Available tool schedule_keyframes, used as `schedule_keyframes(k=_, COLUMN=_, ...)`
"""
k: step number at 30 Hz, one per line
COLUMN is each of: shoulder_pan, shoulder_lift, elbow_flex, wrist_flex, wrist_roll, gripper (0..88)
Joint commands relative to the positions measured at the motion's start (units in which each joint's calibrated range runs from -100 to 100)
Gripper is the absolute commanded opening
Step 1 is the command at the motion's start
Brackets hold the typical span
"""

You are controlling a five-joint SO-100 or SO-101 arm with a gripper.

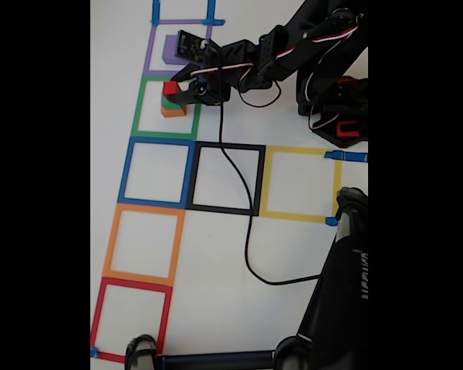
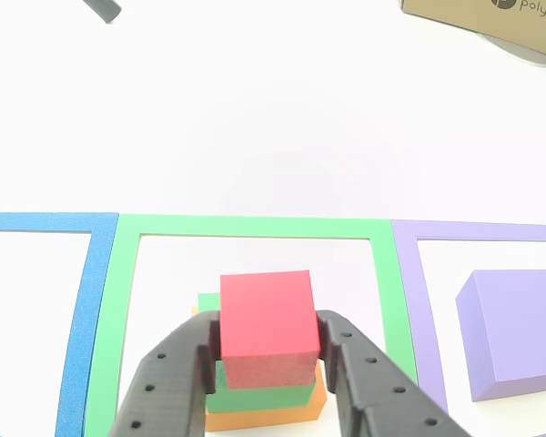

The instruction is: Tower of hanoi

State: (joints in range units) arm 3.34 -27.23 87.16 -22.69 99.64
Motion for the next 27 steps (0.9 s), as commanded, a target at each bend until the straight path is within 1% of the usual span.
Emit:
schedule_keyframes(k=1, shoulder_pan=0.1, shoulder_lift=0.1, elbow_flex=-0.2, wrist_flex=-1.7, wrist_roll=0.4, gripper=5.5)
schedule_keyframes(k=13, shoulder_pan=0.5, shoulder_lift=0.2, elbow_flex=0.2, wrist_flex=-2.5, wrist_roll=0.4, gripper=18.3)
schedule_keyframes(k=21, shoulder_pan=0.7, shoulder_lift=-4.2, elbow_flex=0.4, wrist_flex=-2.7, wrist_roll=0.4, gripper=21.7)
schedule_keyframes(k=24, shoulder_pan=0.3, shoulder_lift=-8.9, elbow_flex=-0.9, wrist_flex=1.6, wrist_roll=0.4, gripper=22.2)
schedule_keyframes(k=27, shoulder_pan=0.7, shoulder_lift=-14.3, elbow_flex=-3.6, wrist_flex=9.3, wrist_roll=0.4, gripper=21.8)
